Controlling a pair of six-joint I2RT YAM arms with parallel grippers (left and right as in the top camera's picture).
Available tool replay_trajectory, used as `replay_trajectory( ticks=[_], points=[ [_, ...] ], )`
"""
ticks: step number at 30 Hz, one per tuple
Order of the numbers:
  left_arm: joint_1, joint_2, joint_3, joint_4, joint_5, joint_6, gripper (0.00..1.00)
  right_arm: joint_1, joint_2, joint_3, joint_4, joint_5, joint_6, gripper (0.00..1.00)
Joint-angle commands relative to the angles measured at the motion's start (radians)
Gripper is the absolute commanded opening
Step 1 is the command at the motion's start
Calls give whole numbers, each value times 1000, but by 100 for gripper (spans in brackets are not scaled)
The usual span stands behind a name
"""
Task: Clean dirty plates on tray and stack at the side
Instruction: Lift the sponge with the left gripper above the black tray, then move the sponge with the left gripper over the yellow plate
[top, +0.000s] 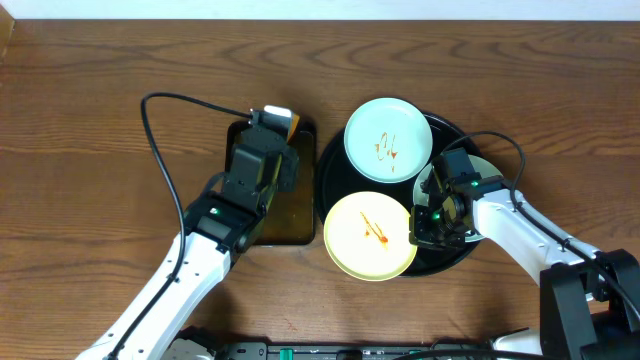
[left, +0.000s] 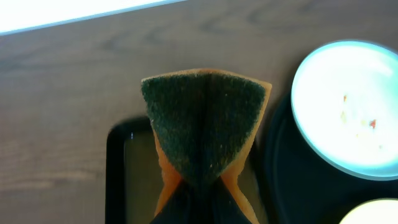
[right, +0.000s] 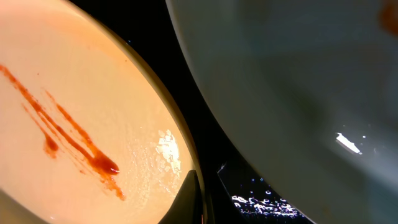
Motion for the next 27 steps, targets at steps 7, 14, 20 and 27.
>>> replay_trajectory(
  ticks=[7,14,20,27],
  points=[
    [0,156,4,-118,21,-18,7,8,5,5,-6,16,-2,1],
    [0,272,4,-138,143,-21,7,8,5,5,-6,16,-2,1],
    [0,278,4,-138,146,-28,8,8,5,5,-6,16,-2,1],
    [0,278,4,-138,146,-28,8,9,5,5,-5,17,-2,1]
  ],
)
